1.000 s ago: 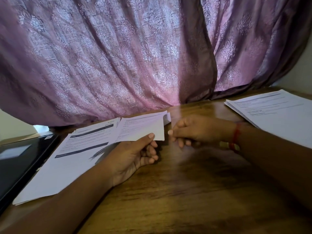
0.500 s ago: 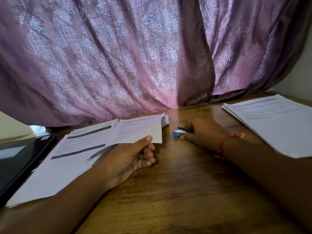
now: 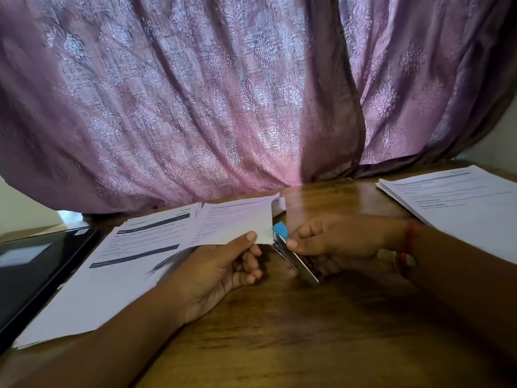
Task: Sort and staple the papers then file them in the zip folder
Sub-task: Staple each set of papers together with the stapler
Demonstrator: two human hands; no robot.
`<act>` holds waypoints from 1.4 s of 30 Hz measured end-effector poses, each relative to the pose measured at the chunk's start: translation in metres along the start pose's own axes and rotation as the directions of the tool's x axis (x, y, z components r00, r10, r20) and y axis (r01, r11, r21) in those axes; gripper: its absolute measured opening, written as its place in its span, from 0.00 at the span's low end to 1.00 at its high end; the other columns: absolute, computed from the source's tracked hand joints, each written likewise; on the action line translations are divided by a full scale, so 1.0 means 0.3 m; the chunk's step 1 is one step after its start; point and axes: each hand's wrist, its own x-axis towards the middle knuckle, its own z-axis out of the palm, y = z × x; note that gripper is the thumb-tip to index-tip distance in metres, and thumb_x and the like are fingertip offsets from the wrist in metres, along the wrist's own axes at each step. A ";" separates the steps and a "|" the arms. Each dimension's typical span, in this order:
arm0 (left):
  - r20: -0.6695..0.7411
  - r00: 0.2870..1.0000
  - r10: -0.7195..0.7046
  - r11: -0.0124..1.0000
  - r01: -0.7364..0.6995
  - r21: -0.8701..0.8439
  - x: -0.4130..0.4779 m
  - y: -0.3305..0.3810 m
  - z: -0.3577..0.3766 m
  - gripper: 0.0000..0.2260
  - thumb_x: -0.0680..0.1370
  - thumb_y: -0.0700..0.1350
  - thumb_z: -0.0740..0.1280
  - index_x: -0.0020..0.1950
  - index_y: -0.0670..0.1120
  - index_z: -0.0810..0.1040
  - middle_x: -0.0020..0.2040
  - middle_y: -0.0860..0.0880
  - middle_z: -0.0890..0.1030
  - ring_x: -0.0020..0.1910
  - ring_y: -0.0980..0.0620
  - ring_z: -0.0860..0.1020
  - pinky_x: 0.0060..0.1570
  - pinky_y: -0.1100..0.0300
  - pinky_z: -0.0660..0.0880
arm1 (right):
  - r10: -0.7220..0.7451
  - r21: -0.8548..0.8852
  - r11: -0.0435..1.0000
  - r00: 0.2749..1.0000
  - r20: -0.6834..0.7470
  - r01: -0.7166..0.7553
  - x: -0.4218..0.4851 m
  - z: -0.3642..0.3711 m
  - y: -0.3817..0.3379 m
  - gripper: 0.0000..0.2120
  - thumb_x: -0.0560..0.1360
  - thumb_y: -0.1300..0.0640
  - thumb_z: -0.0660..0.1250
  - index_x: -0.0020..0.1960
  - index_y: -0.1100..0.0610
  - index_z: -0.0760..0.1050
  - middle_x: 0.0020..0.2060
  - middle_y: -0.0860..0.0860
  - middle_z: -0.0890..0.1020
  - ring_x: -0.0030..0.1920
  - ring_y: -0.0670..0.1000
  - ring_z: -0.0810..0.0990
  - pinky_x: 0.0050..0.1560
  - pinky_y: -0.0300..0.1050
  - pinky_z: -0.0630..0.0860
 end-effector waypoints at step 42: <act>0.013 1.000 0.000 0.998 -0.001 0.058 0.001 -0.011 0.005 0.12 0.73 0.48 0.72 0.39 0.39 0.84 0.32 0.42 0.79 0.31 0.51 0.80 0.31 0.64 0.78 | 0.056 0.246 0.969 0.989 -0.138 -0.021 0.008 0.113 -0.036 0.21 0.75 0.41 0.66 0.55 0.58 0.75 0.40 0.53 0.81 0.35 0.45 0.77 0.30 0.36 0.72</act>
